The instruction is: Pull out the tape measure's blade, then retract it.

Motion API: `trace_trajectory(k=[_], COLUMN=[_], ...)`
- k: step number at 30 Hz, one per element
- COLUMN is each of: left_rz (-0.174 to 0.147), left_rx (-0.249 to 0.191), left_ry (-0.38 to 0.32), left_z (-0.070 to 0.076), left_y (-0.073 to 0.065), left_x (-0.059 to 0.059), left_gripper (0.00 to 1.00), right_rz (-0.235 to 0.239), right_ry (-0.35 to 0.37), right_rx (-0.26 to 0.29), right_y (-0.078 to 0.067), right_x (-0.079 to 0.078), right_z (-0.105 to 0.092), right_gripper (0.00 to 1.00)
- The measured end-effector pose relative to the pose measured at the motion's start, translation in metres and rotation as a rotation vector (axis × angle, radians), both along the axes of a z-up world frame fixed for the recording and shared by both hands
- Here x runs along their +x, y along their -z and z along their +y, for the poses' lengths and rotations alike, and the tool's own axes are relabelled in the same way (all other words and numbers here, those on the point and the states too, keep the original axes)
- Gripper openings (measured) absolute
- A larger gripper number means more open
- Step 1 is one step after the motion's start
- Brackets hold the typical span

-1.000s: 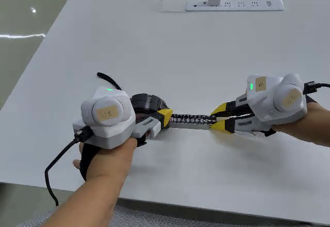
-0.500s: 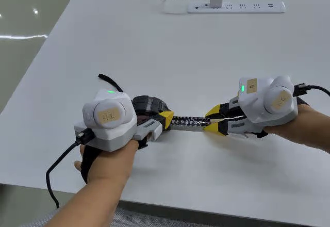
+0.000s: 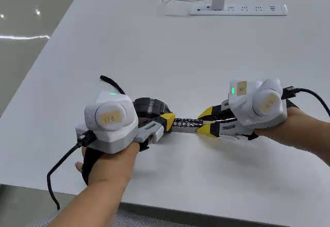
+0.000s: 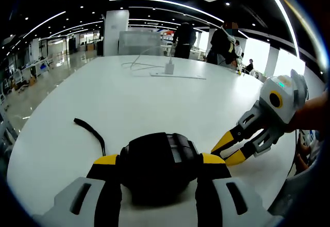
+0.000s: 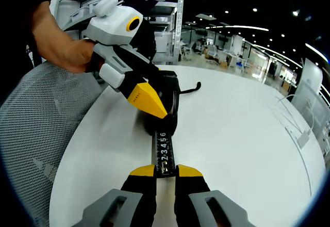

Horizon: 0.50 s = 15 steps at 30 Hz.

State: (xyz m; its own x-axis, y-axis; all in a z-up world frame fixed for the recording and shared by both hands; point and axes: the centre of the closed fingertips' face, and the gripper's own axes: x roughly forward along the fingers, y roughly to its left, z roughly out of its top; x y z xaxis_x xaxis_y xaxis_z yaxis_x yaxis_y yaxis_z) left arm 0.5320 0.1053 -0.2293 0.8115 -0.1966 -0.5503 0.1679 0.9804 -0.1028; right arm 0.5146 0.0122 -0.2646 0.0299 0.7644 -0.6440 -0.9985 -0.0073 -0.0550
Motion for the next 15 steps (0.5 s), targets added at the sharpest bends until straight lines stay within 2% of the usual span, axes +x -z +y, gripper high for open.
trace_trajectory(k=[15], left_rz=[-0.001], left_rx=[-0.005], left_ry=[-0.004], left_z=[0.001], left_y=[0.0], left_x=[0.0], left_gripper=[0.53], right_rz=[0.003], right_ry=[-0.011], right_rx=[0.003], right_y=[0.0], right_x=[0.0], right_z=[0.016], right_gripper=[0.08])
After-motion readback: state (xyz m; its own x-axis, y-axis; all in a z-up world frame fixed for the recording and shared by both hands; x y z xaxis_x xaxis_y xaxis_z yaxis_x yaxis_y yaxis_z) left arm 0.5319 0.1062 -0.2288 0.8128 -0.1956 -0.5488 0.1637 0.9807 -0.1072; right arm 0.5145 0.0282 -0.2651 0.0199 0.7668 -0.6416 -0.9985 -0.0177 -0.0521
